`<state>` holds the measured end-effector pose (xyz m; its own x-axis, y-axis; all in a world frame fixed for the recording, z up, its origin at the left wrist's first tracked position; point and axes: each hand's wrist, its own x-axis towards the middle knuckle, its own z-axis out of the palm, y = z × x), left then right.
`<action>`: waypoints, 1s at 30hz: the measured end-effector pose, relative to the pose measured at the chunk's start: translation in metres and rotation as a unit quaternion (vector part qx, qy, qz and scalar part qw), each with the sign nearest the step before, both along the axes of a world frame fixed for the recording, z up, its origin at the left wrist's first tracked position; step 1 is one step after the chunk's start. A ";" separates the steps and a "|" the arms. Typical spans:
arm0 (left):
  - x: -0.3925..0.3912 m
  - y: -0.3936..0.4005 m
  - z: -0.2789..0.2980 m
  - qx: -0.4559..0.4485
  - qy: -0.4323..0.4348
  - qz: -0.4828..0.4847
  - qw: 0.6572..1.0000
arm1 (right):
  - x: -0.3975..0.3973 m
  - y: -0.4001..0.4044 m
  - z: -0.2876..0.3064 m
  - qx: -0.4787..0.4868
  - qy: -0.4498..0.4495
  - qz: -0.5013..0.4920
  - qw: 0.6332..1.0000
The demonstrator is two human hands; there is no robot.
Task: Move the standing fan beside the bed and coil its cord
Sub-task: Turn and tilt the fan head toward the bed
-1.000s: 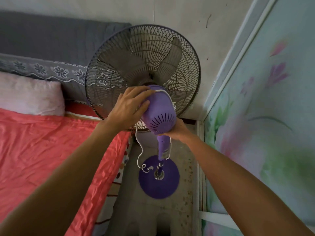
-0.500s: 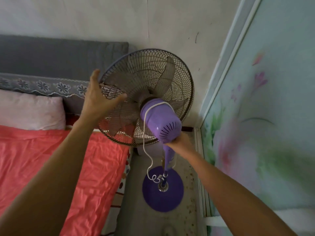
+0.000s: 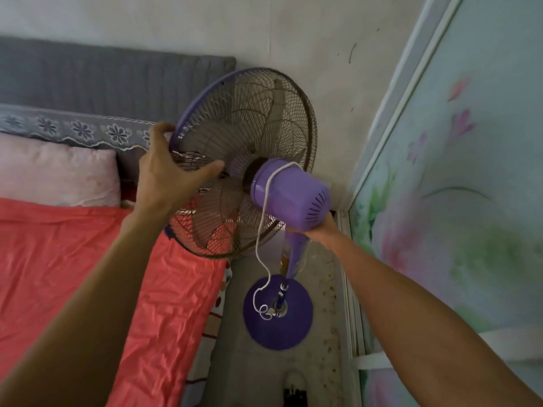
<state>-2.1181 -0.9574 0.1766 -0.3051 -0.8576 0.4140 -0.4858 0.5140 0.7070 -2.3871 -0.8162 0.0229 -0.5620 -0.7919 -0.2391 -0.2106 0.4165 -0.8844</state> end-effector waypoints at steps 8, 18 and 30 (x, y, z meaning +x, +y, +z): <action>-0.028 0.040 -0.004 -0.012 0.044 0.089 0.995 | -0.023 0.001 0.038 -0.024 -0.183 0.058 0.981; -0.033 0.051 -0.007 0.002 0.037 0.069 0.997 | -0.019 0.044 0.019 -0.010 -0.056 0.018 0.998; -0.003 0.046 -0.005 -0.019 0.066 0.147 0.987 | 0.005 -0.011 0.020 -0.078 -0.005 -0.054 0.995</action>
